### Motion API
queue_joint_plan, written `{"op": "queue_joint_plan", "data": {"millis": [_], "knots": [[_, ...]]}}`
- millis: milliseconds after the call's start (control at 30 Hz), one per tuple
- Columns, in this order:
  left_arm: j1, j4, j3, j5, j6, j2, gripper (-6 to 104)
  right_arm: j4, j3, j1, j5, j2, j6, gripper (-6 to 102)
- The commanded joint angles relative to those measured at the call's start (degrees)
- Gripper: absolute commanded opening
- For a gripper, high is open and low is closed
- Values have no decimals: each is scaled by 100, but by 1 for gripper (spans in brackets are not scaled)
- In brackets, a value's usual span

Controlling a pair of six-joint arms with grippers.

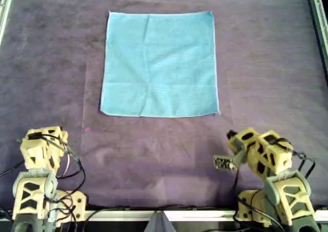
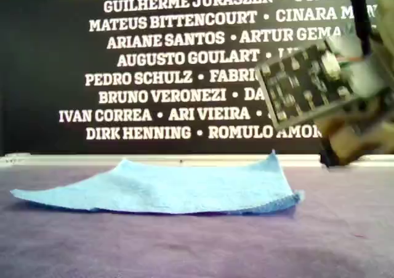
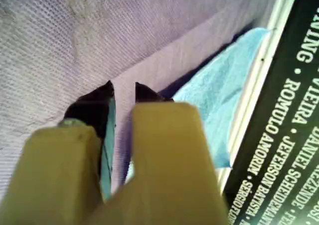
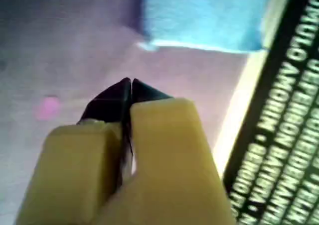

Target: Fold a cloth

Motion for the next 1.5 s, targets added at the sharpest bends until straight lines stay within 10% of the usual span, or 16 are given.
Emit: {"op": "queue_joint_plan", "data": {"millis": [0, 267, 533, 967, 1467], "knots": [[-176, -97, -360, 62, 79, 97, 15, -800, -360, 26, -26, 229, -35, -1], [-2294, -26, -299, 378, 554, 9, 49, -1731, -62, 272, -316, 220, -53, 20], [-2408, -79, -360, 483, 562, 88, 62, -1811, 272, 202, -325, 229, -53, 45], [-2320, -404, -492, 378, 545, -791, 63, -1714, 290, 448, -229, 202, -79, 47], [-2382, -545, -3718, 483, 536, -6319, 64, -1661, -2268, 492, -237, -4438, -870, 47]]}}
